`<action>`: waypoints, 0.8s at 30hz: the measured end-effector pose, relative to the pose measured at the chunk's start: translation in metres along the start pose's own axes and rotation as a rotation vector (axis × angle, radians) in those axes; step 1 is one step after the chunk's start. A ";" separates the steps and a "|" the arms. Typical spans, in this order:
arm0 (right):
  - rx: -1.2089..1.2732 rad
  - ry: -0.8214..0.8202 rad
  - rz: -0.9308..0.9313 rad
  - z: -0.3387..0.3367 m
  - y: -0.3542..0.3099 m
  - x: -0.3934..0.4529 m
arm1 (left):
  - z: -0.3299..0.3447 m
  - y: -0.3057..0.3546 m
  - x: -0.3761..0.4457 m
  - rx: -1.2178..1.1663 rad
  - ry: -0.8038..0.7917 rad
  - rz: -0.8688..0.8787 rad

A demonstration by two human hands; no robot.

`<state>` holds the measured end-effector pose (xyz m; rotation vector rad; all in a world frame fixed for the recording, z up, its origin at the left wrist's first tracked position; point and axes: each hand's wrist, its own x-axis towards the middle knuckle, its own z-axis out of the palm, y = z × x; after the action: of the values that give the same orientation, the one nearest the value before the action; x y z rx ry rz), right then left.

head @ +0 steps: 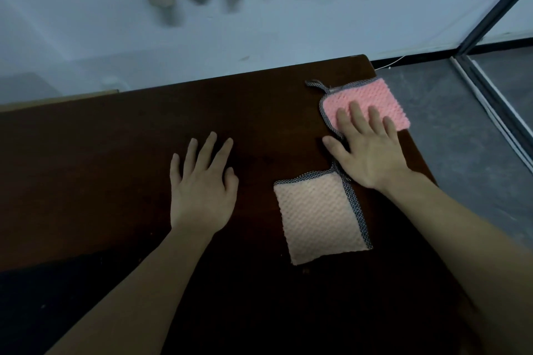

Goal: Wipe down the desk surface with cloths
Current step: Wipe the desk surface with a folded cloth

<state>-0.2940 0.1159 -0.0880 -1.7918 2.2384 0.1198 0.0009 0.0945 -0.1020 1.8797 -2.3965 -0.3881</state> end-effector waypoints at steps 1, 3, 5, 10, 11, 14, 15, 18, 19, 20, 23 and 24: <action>-0.009 0.007 -0.001 -0.002 -0.001 0.010 | 0.000 0.000 0.000 0.003 0.002 0.001; -0.024 0.024 0.002 -0.006 -0.005 0.031 | 0.001 0.000 -0.001 0.009 0.009 0.001; -0.018 0.035 0.011 -0.008 -0.008 0.051 | 0.000 0.000 -0.001 0.013 0.010 -0.004; -0.002 0.045 0.019 -0.012 -0.012 0.085 | 0.001 0.000 0.000 0.007 0.011 -0.001; 0.025 0.035 0.019 -0.015 -0.013 0.085 | 0.001 0.000 0.000 0.002 0.014 -0.002; 0.118 0.070 -0.021 -0.020 -0.020 0.060 | 0.000 0.001 -0.001 0.005 0.006 -0.004; 0.133 0.105 -0.066 -0.019 -0.025 0.042 | 0.000 0.001 -0.001 0.006 0.003 -0.007; 0.162 0.110 -0.262 -0.006 -0.053 -0.039 | -0.002 0.001 -0.001 0.005 -0.001 -0.005; 0.152 0.053 -0.323 0.002 -0.061 -0.064 | -0.001 0.002 -0.001 0.006 -0.002 -0.006; 0.120 -0.022 -0.368 0.012 -0.066 -0.084 | -0.002 0.002 -0.001 0.006 -0.004 -0.007; -0.018 -0.054 -0.421 0.035 -0.067 -0.104 | -0.003 0.003 0.000 0.011 -0.007 -0.002; -0.037 -0.037 -0.411 0.036 -0.065 -0.097 | -0.003 0.003 0.000 0.010 -0.010 0.000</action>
<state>-0.2057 0.2012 -0.0903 -2.2051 1.8076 0.1108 -0.0010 0.0951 -0.0985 1.8862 -2.4093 -0.3876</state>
